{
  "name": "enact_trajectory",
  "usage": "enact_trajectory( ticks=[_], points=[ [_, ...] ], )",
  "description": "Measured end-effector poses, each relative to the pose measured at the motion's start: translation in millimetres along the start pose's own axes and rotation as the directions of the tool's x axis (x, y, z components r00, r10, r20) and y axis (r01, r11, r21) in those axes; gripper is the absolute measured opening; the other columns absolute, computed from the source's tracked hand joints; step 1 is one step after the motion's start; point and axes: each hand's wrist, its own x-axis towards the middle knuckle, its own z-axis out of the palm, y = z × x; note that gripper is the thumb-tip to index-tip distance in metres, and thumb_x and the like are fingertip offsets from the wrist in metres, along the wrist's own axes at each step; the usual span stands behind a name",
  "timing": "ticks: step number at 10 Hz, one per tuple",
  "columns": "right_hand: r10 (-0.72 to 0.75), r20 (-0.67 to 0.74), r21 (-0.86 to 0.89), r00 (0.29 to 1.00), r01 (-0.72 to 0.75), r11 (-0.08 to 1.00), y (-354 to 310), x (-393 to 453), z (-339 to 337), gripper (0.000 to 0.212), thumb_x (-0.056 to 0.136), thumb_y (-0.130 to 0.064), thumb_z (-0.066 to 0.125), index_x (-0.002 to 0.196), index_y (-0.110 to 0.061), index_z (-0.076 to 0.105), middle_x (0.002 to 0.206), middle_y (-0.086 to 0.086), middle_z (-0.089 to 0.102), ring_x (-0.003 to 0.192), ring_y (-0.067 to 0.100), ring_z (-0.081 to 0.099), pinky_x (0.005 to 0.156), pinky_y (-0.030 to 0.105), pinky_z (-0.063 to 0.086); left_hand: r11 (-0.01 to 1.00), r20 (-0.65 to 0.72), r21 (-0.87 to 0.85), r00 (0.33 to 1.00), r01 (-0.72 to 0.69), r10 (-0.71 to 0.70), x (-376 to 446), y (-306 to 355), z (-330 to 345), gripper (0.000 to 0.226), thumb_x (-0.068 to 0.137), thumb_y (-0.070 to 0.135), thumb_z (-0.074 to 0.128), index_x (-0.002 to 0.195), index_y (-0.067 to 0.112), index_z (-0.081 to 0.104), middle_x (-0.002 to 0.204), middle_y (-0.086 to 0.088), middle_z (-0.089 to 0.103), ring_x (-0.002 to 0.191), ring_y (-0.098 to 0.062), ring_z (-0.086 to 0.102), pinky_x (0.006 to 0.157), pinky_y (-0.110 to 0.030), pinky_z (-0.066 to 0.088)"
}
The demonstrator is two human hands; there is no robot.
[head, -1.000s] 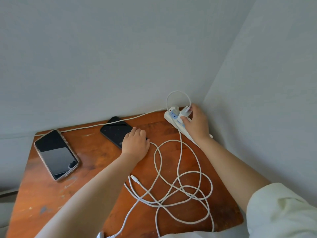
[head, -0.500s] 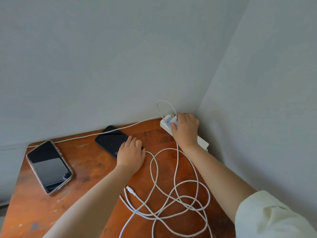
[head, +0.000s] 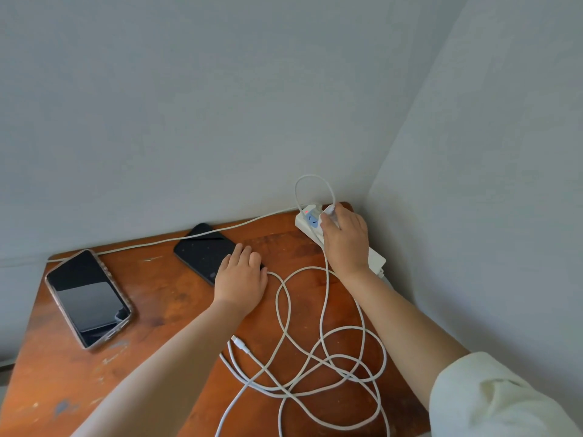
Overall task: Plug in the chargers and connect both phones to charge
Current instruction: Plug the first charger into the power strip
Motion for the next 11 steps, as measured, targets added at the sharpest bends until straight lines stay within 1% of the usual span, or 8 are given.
enact_trajectory(
  ticks=[2, 3, 5, 6, 7, 8, 10, 11],
  points=[
    [0.016, 0.03, 0.052, 0.999, -0.018, 0.998, 2, 0, 1, 0.027, 0.072, 0.009, 0.067, 0.099, 0.003, 0.067, 0.105, 0.027, 0.066, 0.099, 0.044, 0.061, 0.085, 0.056, 0.047, 1.0, -0.018, 0.003, 1.0, 0.0, 0.0, 0, 0, 1, 0.042, 0.095, 0.036, 0.029, 0.129, 0.012, 0.038, 0.147, -0.01, 0.031, 0.14, -0.025, 0.016, 0.113, -0.037, 0.014],
    [0.01, -0.003, 0.029, 1.0, -0.01, 1.0, 1, 0, 1, 0.029, 0.067, 0.012, 0.071, 0.095, 0.004, 0.068, 0.1, 0.028, 0.068, 0.093, 0.045, 0.063, 0.079, 0.057, 0.05, 1.0, -0.02, -0.001, 1.0, 0.006, -0.006, 1, 1, 1, 0.043, 0.095, 0.035, 0.03, 0.129, 0.011, 0.038, 0.147, -0.01, 0.032, 0.139, -0.025, 0.016, 0.113, -0.038, 0.015],
    [0.002, 0.091, -0.012, 0.996, -0.001, 1.0, -6, -1, 6, 0.042, 0.066, 0.005, 0.078, 0.104, 0.008, 0.061, 0.109, 0.032, 0.062, 0.099, 0.047, 0.058, 0.078, 0.048, 0.05, 1.0, -0.015, 0.012, 1.0, 0.018, -0.018, 1, 1, 3, 0.043, 0.095, 0.036, 0.029, 0.13, 0.012, 0.037, 0.148, -0.009, 0.03, 0.14, -0.025, 0.016, 0.113, -0.038, 0.013],
    [0.017, 0.099, -0.008, 0.995, -0.017, 1.0, -4, 1, 7, 0.041, 0.067, 0.003, 0.078, 0.105, 0.006, 0.061, 0.112, 0.03, 0.061, 0.1, 0.046, 0.057, 0.079, 0.047, 0.049, 1.0, -0.018, 0.012, 1.0, 0.02, -0.02, 1, 1, 3, 0.043, 0.095, 0.036, 0.029, 0.13, 0.012, 0.037, 0.148, -0.009, 0.03, 0.14, -0.025, 0.016, 0.113, -0.038, 0.013],
    [0.023, 0.067, 0.033, 0.998, -0.026, 0.999, 1, 2, 3, 0.034, 0.067, 0.005, 0.077, 0.099, 0.004, 0.064, 0.105, 0.029, 0.065, 0.094, 0.047, 0.06, 0.074, 0.052, 0.052, 1.0, -0.016, 0.01, 1.0, 0.02, -0.02, 1, 1, 3, 0.043, 0.095, 0.036, 0.029, 0.13, 0.012, 0.037, 0.148, -0.009, 0.03, 0.14, -0.025, 0.016, 0.113, -0.037, 0.013],
    [-0.018, 0.035, 0.016, 0.999, 0.018, 1.0, 4, 0, -1, 0.039, 0.055, 0.005, 0.085, 0.088, 0.007, 0.065, 0.091, 0.031, 0.067, 0.08, 0.048, 0.064, 0.061, 0.051, 0.055, 1.0, -0.026, 0.011, 1.0, 0.014, -0.014, 1, 1, 3, 0.043, 0.095, 0.036, 0.029, 0.13, 0.011, 0.037, 0.148, -0.009, 0.03, 0.14, -0.025, 0.015, 0.113, -0.037, 0.013],
    [-0.022, 0.101, -0.032, 0.995, 0.025, 0.999, -3, 2, 1, 0.04, 0.057, 0.001, 0.085, 0.093, 0.006, 0.066, 0.097, 0.029, 0.067, 0.084, 0.045, 0.064, 0.068, 0.046, 0.053, 1.0, -0.027, -0.013, 1.0, 0.013, -0.014, 1, 0, 3, 0.042, 0.096, 0.035, 0.029, 0.129, 0.011, 0.037, 0.148, -0.01, 0.03, 0.14, -0.025, 0.014, 0.114, -0.037, 0.011],
    [-0.026, 0.098, -0.047, 0.995, 0.031, 0.998, -1, 1, 0, 0.04, 0.057, 0.0, 0.086, 0.091, 0.003, 0.067, 0.097, 0.028, 0.068, 0.084, 0.043, 0.064, 0.066, 0.045, 0.053, 1.0, -0.028, -0.014, 1.0, 0.012, -0.013, 0, 0, 3, 0.042, 0.096, 0.035, 0.029, 0.13, 0.011, 0.037, 0.148, -0.009, 0.029, 0.14, -0.025, 0.013, 0.114, -0.037, 0.011]
  ],
)
